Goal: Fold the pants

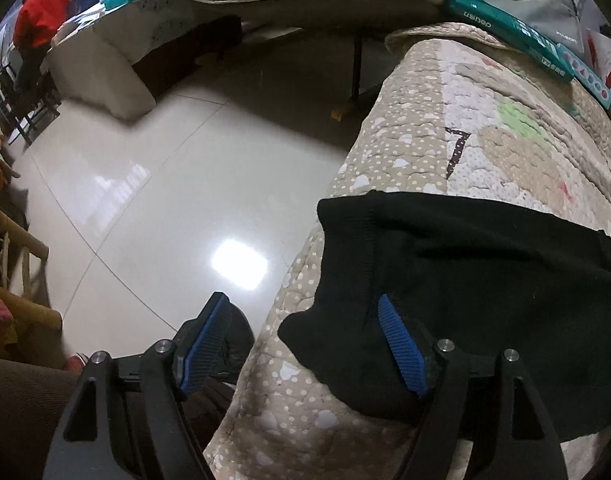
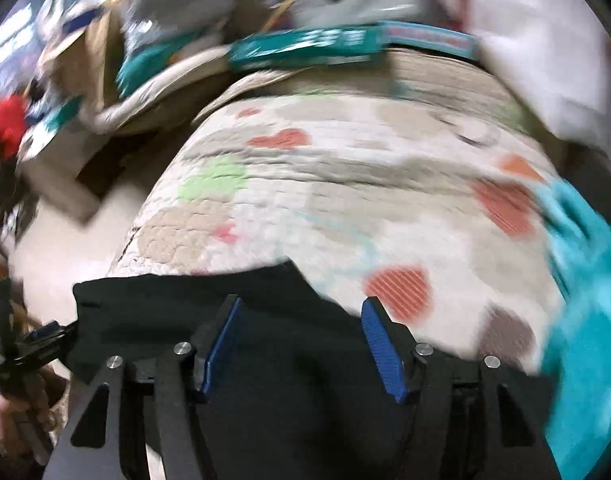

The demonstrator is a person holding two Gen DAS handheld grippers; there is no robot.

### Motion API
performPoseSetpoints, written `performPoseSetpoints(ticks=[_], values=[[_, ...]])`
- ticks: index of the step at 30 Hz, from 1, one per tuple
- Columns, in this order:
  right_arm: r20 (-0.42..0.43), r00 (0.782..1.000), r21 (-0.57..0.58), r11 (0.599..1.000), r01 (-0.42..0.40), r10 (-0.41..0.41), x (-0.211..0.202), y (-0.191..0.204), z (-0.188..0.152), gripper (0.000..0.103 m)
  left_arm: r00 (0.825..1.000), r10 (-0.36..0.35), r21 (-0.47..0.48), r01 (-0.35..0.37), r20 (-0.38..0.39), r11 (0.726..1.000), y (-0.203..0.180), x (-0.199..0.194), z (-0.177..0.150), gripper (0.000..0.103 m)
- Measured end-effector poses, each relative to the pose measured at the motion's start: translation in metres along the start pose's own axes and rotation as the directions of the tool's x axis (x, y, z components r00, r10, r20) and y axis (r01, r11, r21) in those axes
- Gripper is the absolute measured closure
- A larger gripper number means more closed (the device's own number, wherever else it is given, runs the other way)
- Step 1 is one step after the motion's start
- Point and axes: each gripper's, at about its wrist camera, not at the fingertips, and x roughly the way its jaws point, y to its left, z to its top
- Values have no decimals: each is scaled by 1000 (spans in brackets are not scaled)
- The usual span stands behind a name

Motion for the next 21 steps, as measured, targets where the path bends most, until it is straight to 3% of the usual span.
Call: performPoseSetpoints(ticks=[4,6,7,8,11,13,18,21], values=[[-106,994,-107,994,1,-12,57,18,11,38,1000,-9,-4,9,-3,1000,1,1,0,26],[-164,986,-119,993,-26,6,79,16,13,71,1000,-12,-9,11,-9,1000,2,1,1,25],[-203,979,-103,994,-40,18,87,16,12,80,1000,-15,-14,15,-13,1000,2,1,1,25],[-204,979,-94,995,-37,17,90,15,14,86,1000,-21,-22,20,-18,1000,3,2,2,25],[-212,976,-41,998,-48,39,94,4,28,94,999,-28,-38,27,-18,999,4,1,2,25],[-194,981,-30,1000,-5,0,97,-1,41,103,1000,-25,-35,24,-13,999,3,1,3,26],[-140,975,-53,985,164,-170,107,0,63,102,999,-48,-64,49,16,997,20,-7,3,26],[-107,979,-99,982,161,-172,100,16,65,99,994,-97,-193,105,53,976,55,-15,3,26]])
